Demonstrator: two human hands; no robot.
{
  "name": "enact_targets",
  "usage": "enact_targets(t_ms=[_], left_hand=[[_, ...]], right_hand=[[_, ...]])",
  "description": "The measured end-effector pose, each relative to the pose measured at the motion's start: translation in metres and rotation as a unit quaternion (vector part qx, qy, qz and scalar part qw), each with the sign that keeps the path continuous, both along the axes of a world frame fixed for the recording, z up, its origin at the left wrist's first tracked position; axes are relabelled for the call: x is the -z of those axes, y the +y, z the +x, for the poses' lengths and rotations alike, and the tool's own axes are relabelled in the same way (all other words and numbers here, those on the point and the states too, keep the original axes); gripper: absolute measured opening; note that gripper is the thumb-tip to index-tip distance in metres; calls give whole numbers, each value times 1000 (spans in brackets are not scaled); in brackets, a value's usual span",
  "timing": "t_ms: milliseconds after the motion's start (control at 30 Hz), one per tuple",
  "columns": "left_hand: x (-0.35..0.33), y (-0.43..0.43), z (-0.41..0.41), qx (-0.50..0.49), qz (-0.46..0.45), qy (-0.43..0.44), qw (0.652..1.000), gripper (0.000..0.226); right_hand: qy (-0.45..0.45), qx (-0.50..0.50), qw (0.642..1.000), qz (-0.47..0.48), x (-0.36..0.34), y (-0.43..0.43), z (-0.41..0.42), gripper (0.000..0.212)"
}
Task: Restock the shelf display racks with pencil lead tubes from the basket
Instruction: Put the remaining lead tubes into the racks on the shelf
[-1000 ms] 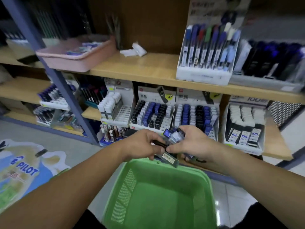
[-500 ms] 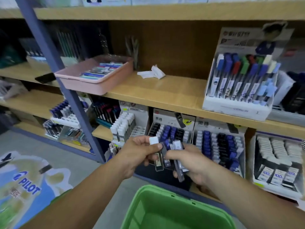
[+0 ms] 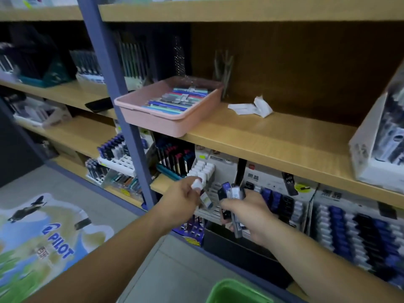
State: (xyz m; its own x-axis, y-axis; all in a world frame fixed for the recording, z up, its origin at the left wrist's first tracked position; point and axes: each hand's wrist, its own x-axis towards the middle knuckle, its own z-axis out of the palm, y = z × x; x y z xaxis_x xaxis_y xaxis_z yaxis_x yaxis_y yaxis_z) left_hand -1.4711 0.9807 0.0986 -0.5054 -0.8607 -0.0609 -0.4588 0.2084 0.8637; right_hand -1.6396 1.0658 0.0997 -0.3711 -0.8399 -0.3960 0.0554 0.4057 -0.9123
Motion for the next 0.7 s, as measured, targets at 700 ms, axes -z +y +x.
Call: enact_targets(t_ms=[700], left_hand=[[2, -67, -31, 138, -167, -182, 959, 20]], right_hand=[[-56, 6, 998, -8, 12, -6, -28, 21]])
